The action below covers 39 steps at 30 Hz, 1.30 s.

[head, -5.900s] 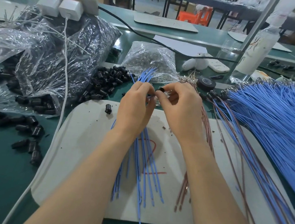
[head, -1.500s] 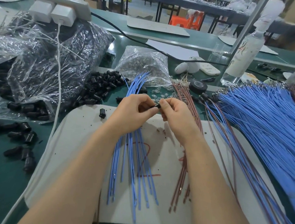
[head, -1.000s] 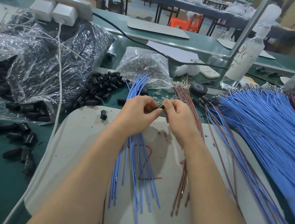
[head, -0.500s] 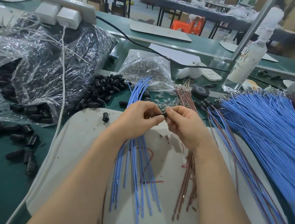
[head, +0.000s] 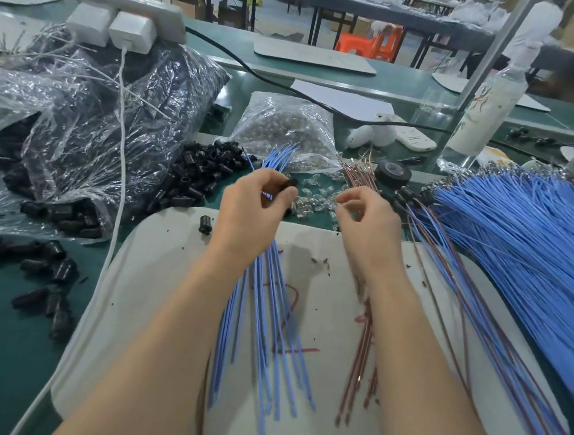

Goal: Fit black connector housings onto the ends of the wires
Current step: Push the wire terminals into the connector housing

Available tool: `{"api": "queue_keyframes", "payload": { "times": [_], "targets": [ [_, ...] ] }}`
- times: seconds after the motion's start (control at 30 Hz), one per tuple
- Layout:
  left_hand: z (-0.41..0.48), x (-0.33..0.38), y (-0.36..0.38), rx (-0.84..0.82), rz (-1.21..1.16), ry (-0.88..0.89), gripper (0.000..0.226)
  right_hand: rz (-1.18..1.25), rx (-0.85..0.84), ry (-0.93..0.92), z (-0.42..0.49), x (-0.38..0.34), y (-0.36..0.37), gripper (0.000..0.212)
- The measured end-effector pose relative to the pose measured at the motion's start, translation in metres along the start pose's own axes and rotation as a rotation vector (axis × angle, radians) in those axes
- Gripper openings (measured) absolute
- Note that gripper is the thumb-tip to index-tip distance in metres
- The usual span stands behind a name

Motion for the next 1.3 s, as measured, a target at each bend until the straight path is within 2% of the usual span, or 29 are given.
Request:
{"api": "queue_keyframes", "payload": {
  "times": [0.13, 0.3, 0.4, 0.53, 0.83, 1.0, 1.17, 1.3],
  "targets": [
    [0.001, 0.002, -0.004, 0.097, -0.024, -0.020, 0.011, -0.142, -0.120, -0.055, 0.003, -0.002, 0.008, 0.026],
    [-0.001, 0.004, -0.001, 0.127, -0.047, -0.015, 0.008, -0.150, -0.117, -0.038, 0.010, 0.000, 0.009, 0.029],
    [-0.002, 0.005, 0.003, 0.103, -0.070, -0.005, 0.009, -0.144, -0.045, -0.021, 0.014, 0.000, 0.005, 0.031],
    [-0.003, 0.005, 0.004, 0.061, -0.082, 0.010, 0.011, -0.256, 0.068, 0.075, 0.021, 0.009, -0.004, 0.029],
    [-0.004, 0.005, 0.010, -0.010, -0.077, 0.016, 0.017, -0.465, -0.103, 0.233, 0.034, 0.008, 0.014, 0.027],
    [-0.005, 0.006, 0.011, -0.037, -0.099, 0.016, 0.019, -0.501, -0.126, 0.266, 0.037, 0.004, 0.020, 0.028],
    [-0.004, 0.004, 0.012, -0.060, -0.089, 0.030, 0.019, -0.356, -0.063, 0.210, 0.035, 0.004, 0.016, 0.020],
    [-0.004, 0.002, 0.014, -0.072, -0.091, 0.034, 0.018, 0.086, 0.002, 0.163, 0.028, -0.008, 0.001, 0.013]
  ]
}}
Point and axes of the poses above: each hand's wrist, its own z-axis towards the middle knuckle, its own y-axis out of the palm, x = y × z, the point moved 3 cm from there along z, towards the middle knuckle, and after that the axes turned 1 degree about y, right-handed, at the moved point
